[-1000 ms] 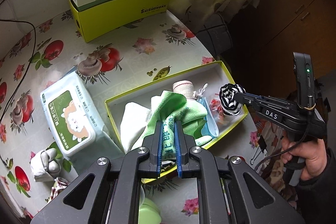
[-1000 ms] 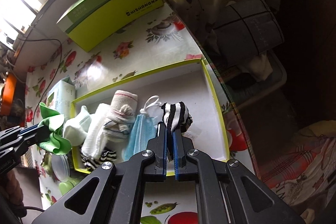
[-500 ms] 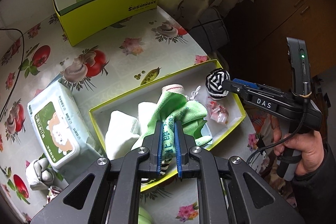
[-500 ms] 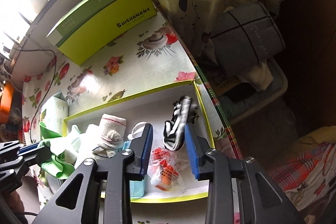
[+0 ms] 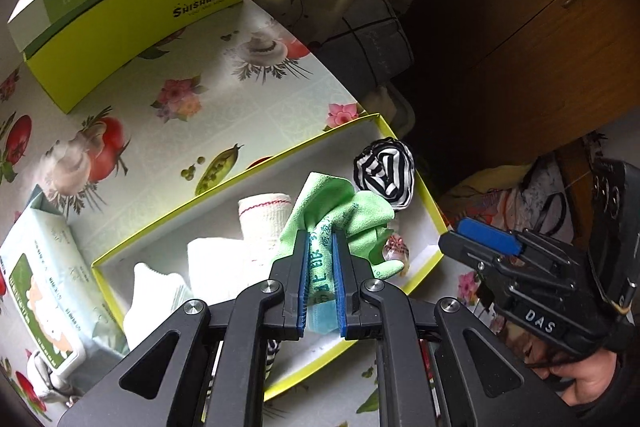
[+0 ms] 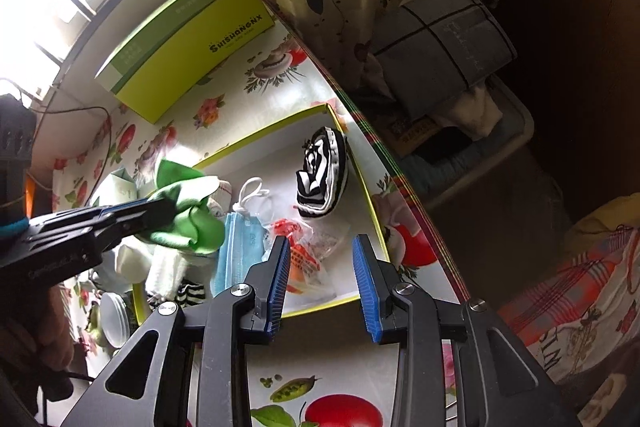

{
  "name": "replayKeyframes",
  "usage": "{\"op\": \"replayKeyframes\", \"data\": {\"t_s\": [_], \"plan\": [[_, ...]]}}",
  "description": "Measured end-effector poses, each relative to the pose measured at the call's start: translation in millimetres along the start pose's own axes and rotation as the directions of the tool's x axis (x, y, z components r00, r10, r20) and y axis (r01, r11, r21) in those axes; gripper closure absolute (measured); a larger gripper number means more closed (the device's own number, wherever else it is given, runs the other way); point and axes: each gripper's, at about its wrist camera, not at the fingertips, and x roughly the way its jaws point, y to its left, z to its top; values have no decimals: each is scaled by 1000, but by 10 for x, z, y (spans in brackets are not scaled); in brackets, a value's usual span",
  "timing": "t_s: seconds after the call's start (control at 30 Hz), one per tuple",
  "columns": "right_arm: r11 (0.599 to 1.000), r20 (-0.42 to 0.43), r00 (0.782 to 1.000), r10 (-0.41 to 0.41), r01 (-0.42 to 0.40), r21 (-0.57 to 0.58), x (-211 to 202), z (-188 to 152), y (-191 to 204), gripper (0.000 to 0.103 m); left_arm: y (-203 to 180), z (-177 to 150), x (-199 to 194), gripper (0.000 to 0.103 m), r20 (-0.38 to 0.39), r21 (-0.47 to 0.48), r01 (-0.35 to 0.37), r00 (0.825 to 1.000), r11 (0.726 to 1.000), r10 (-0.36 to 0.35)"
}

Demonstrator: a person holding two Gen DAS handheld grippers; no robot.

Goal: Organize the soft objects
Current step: 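Open the right gripper to drop the sock into the lid while the left gripper releases the green cloth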

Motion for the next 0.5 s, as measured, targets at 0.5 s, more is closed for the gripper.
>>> {"op": "replayKeyframes", "data": {"t_s": [0.5], "plan": [[1000,-14,1000,12,-11,12,-20,-103,-31,72,-126,216,231,66,-11,17,15,1000,1000,-15]]}}
